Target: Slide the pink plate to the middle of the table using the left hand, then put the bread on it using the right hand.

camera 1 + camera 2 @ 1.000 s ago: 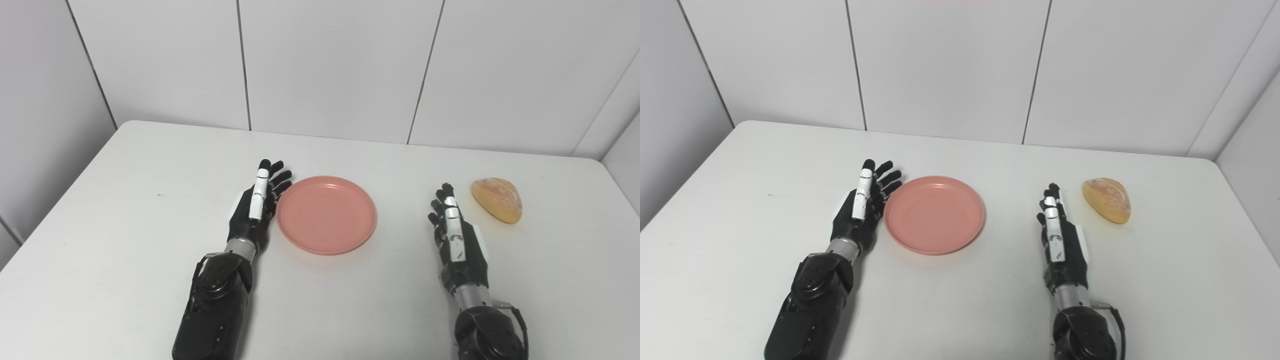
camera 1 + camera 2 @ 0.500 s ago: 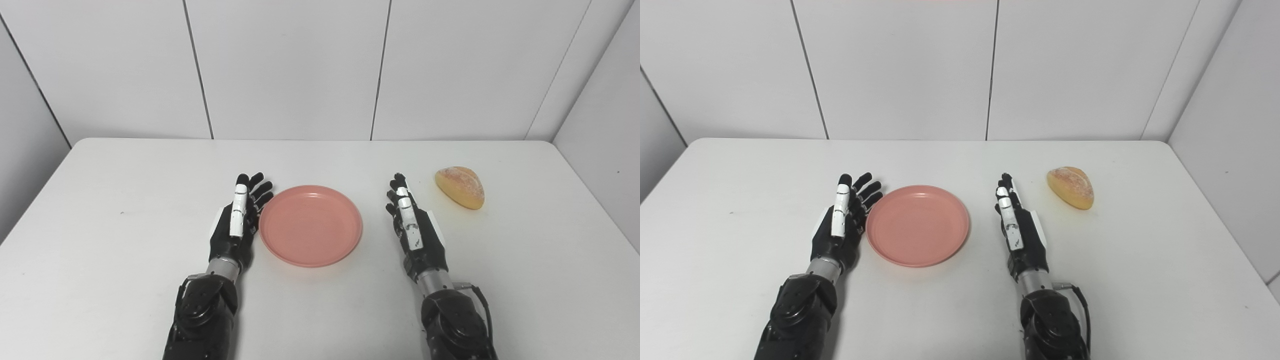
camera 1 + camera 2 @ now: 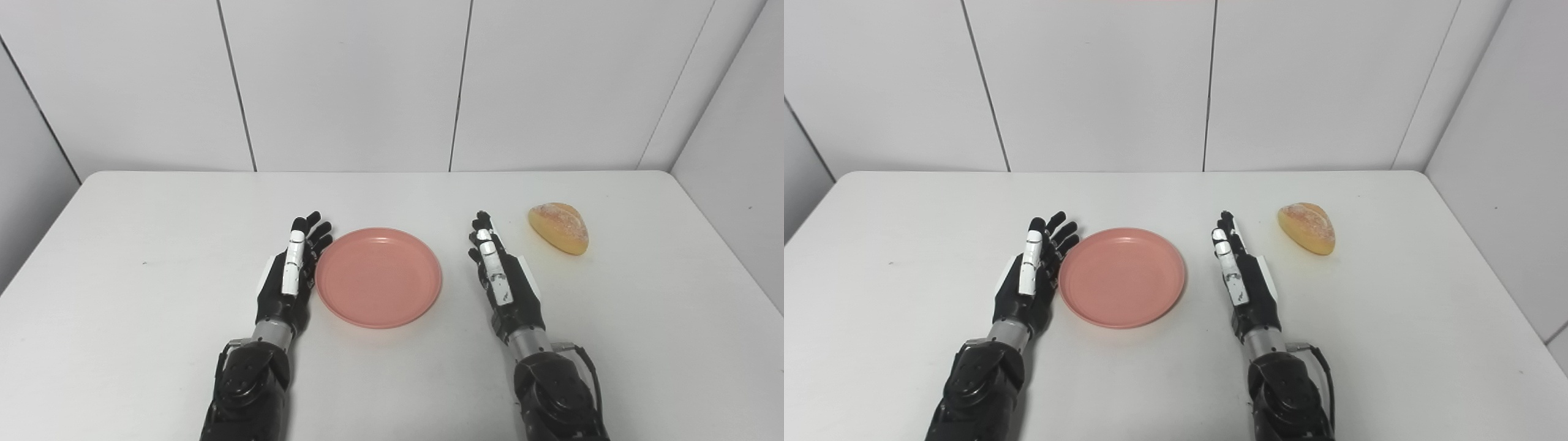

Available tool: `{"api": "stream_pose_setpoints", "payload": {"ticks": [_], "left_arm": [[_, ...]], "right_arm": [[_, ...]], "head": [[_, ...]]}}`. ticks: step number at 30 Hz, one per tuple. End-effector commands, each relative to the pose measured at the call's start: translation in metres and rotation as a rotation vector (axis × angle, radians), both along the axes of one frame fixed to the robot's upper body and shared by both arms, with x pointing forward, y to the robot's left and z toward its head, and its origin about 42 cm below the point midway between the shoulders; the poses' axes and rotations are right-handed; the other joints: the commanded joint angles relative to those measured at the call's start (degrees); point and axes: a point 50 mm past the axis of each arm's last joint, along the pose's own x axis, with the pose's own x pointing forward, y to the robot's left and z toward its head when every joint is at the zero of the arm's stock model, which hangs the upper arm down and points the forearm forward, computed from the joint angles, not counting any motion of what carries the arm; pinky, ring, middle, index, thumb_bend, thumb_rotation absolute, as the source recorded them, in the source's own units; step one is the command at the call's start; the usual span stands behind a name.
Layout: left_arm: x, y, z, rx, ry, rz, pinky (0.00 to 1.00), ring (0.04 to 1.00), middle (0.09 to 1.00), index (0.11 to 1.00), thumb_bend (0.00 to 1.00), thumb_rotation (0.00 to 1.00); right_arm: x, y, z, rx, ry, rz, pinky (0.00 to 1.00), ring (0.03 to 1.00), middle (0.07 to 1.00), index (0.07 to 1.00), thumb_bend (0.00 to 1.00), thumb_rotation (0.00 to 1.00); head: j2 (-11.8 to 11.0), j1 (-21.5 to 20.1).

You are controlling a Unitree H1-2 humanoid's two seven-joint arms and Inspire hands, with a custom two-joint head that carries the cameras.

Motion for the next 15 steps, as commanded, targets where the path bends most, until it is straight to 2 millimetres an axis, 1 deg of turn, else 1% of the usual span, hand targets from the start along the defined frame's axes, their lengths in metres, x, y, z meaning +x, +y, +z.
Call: {"api": "stream_pose_setpoints", "payload": {"ticks": [1,3,5,8,9,10,12,15], "left_arm": [[0.009,-0.001,0.01,0.019,-0.053,0.001,0.96,0.949,0.938,0.935,0.57,1.0],[0.011,-0.001,0.009,0.024,-0.058,0.012,0.96,0.949,0.941,0.936,0.58,1.0],[0.012,0.0,0.008,0.03,-0.058,0.026,0.96,0.948,0.942,0.938,0.58,1.0],[0.014,0.001,0.007,0.046,-0.059,0.04,0.95,0.949,0.944,0.939,0.57,1.0],[0.015,0.001,0.006,0.05,-0.06,0.043,0.95,0.949,0.944,0.939,0.57,1.0],[0.015,0.002,0.006,0.057,-0.061,0.047,0.95,0.949,0.945,0.94,0.57,1.0],[0.016,0.004,0.006,0.064,-0.062,0.052,0.95,0.946,0.941,0.937,0.57,1.0],[0.017,0.006,0.005,0.073,-0.067,0.055,0.94,0.944,0.937,0.932,0.57,1.0]], "right_arm": [[0.016,-0.003,0.034,-0.04,-0.162,-0.027,1.0,1.0,1.0,1.0,0.68,0.92],[0.019,-0.009,0.039,-0.102,-0.188,-0.056,1.0,1.0,0.992,0.99,0.66,0.94],[0.023,-0.015,0.044,-0.163,-0.211,-0.075,1.0,1.0,0.996,0.989,0.68,0.96],[0.026,-0.026,0.052,-0.246,-0.252,-0.108,1.0,0.995,0.978,0.979,0.68,0.96],[0.028,-0.03,0.055,-0.276,-0.271,-0.122,1.0,0.994,0.977,0.979,0.68,0.96],[0.029,-0.035,0.059,-0.321,-0.293,-0.142,1.0,0.99,0.97,0.975,0.67,0.95],[0.031,-0.043,0.065,-0.393,-0.335,-0.181,0.97,0.968,0.95,0.957,0.66,0.94],[0.032,-0.049,0.069,-0.434,-0.356,-0.21,0.96,0.957,0.939,0.949,0.63,0.88]], "head": [[-0.1,-0.1],[-0.2,-0.2],[-0.2,-0.3],[-0.3,-0.3],[-0.6,-1.0],[-0.7,-1.2],[-0.9,-2.0],[-1.2,-3.4]]}}
